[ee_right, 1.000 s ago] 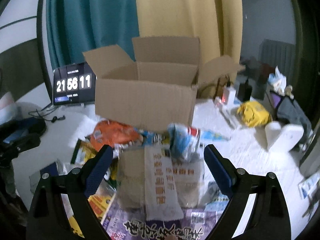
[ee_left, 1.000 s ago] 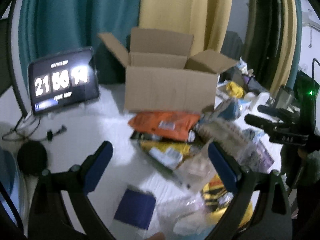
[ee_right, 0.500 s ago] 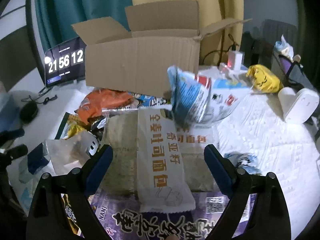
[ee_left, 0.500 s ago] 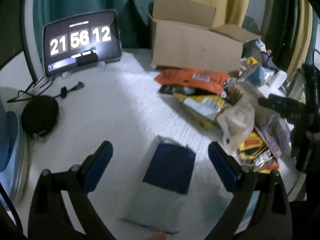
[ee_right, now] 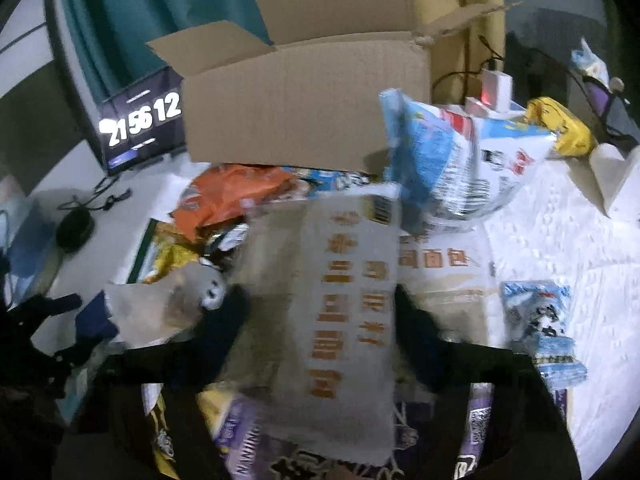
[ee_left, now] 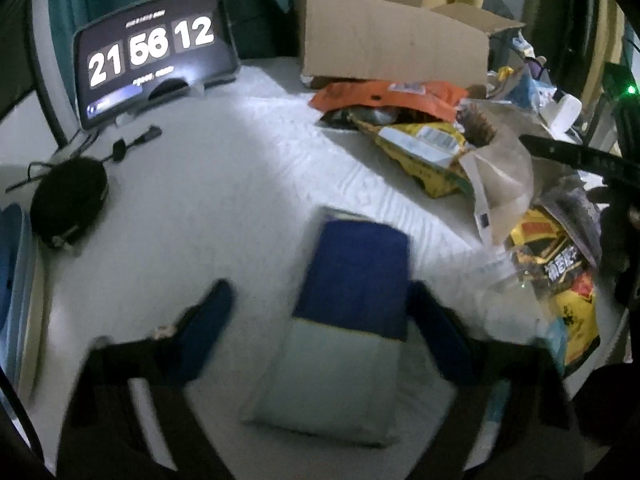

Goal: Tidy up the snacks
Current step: 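Grasp the blue-and-white box with the left gripper while the right gripper grasps a white bread pack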

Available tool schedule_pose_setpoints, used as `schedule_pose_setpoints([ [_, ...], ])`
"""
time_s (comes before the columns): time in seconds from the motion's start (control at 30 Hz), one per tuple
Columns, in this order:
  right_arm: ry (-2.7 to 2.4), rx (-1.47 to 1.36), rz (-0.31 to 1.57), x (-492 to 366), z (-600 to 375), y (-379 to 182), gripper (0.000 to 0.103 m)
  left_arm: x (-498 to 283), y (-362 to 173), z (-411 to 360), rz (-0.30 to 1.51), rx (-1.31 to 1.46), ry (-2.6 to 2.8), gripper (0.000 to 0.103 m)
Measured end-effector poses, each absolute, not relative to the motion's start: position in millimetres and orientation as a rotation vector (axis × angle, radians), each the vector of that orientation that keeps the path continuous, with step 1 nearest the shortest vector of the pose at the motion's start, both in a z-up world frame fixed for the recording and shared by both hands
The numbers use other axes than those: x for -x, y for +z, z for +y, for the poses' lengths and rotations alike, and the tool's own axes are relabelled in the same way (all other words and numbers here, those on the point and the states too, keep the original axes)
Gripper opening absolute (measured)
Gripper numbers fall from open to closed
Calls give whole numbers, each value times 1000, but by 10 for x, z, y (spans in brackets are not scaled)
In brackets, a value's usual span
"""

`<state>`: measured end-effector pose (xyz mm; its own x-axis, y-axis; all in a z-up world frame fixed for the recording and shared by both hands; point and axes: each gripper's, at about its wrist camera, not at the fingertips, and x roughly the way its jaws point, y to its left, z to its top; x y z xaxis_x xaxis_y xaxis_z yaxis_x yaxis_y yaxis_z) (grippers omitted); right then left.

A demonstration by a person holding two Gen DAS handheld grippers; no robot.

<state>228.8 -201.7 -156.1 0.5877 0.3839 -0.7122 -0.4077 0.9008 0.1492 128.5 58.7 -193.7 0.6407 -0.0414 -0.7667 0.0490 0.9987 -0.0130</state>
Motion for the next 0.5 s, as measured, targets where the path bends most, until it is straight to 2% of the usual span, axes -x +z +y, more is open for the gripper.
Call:
schedule_pose_setpoints([
  [0.07,466,34,819,-2275,-2009,-1557,60,-1286,-1908,578,867,-18,-44,51],
  [0.23,481,57,773,-2197,-2029,-1456,38,-1276,-1858,591,847,34,-27,51],
  [0.3,493,80,753,-2158,-2018,-1393,32,-1280,-1802,588,831,47,-31,51],
  [0.5,503,178,647,-1992,-1924,-1165,25,-1308,-1553,568,770,62,-38,51],
])
